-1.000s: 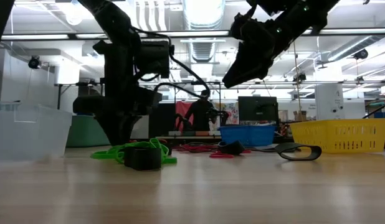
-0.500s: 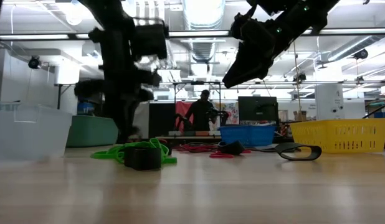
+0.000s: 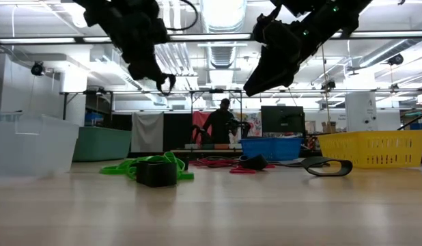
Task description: Sort rubber bands into baskets
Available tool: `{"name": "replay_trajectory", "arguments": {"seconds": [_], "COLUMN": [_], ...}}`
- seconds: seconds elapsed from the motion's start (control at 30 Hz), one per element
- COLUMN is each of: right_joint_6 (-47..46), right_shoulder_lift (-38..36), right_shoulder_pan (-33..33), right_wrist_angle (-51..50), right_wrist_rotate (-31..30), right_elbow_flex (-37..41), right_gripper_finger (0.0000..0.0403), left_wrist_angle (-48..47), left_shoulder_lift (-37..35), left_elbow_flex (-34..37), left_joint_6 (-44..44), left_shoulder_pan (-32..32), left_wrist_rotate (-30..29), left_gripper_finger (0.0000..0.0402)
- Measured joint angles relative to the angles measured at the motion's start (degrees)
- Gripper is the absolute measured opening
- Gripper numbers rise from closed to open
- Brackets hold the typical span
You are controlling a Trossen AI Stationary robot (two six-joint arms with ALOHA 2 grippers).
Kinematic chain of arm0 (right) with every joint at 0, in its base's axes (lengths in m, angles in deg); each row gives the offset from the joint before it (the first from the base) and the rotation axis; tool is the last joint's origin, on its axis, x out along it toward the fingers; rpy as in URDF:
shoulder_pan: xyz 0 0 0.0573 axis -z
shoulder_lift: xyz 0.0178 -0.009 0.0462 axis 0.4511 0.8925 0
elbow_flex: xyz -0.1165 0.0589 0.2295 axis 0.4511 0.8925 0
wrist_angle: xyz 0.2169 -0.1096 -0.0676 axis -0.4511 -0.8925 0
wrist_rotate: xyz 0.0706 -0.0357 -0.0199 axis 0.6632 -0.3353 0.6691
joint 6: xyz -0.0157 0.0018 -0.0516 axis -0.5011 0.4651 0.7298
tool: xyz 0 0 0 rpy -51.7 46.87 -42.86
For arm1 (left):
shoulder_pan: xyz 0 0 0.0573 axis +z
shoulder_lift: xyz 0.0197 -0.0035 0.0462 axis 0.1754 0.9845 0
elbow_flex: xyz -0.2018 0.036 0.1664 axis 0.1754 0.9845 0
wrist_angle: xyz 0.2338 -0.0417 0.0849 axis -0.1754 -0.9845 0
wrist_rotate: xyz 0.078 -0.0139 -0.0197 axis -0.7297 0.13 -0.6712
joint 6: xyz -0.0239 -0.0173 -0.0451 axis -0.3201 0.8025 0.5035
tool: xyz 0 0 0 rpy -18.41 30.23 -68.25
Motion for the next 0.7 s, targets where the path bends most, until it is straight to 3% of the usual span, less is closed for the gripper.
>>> {"name": "replay_trajectory", "arguments": {"seconds": [0.07, 0.17, 0.23, 0.4, 0.6, 0.7], "right_joint_6": [-0.1, -0.1, -0.2, -0.5, -1.1, -1.3], "right_shoulder_lift": [0.0, 0.0, 0.0, 0.0, 0.0, 0.0], "right_shoulder_pan": [0.0, -0.1, -0.3, -0.3, -0.3, -0.4], "right_wrist_angle": [0.0, 0.0, 0.0, 0.2, 0.2, 0.2], "right_wrist_rotate": [0.0, 0.0, 0.1, 0.1, 0.1, 0.1], "right_elbow_flex": [0.0, 0.0, 0.0, 0.0, 0.0, 0.0], "right_gripper_finger": [0.015, 0.015, 0.015, 0.015, 0.015, 0.015], "left_wrist_angle": [-1.8, -8.7, -14.5, -22.6, -23.4, -22.7], "left_shoulder_lift": [-1.6, -3.2, -3.5, -1.8, 2.0, 3.5], "left_elbow_flex": [0.0, 0.0, 0.0, 0.2, 0.8, 0.8], "left_joint_6": [0.0, -0.4, 0.1, 2.2, 1.9, 3.2], "left_shoulder_pan": [1.5, 4.1, 6.6, 14.5, 19.9, 20.4], "left_wrist_rotate": [-7.1, -24.8, -33.1, -34.8, -34.5, -37.7], "left_gripper_finger": [0.0, 0.0, 0.0, 0.0, 0.0, 0.0006]}}
